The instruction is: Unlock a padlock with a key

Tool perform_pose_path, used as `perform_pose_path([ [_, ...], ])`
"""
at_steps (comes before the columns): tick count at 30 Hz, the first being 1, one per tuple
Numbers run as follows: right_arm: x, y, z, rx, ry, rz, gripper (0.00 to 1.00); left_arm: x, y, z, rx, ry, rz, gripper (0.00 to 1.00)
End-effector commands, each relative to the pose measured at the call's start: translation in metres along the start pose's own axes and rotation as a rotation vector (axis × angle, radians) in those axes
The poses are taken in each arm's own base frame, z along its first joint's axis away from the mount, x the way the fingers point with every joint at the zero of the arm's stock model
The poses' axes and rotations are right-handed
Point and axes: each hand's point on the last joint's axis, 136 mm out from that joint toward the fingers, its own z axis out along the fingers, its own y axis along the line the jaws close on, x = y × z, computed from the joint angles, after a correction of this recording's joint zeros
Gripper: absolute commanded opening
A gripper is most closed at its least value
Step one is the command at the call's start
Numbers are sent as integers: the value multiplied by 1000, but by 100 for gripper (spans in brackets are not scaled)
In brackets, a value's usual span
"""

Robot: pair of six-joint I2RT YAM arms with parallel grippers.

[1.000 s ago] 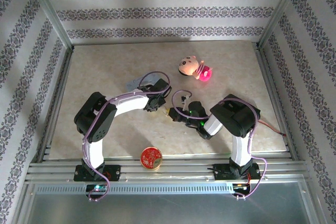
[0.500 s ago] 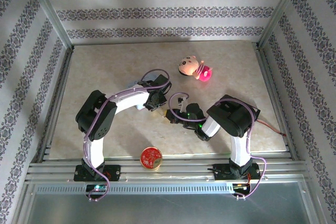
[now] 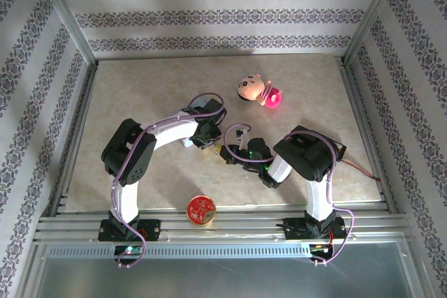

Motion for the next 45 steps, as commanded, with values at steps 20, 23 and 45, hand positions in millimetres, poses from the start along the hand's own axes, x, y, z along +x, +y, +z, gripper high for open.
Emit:
perform_pose_path([
  [20, 36, -13, 5, 43, 93, -21, 0, 6, 2, 6, 10, 45, -39, 30],
  [23, 37, -12, 8, 35, 100, -15, 0, 6, 2, 6, 9, 46, -40, 30],
  [45, 52, -27, -12, 76, 141, 74, 0, 3, 2, -6, 29, 41, -44, 30],
])
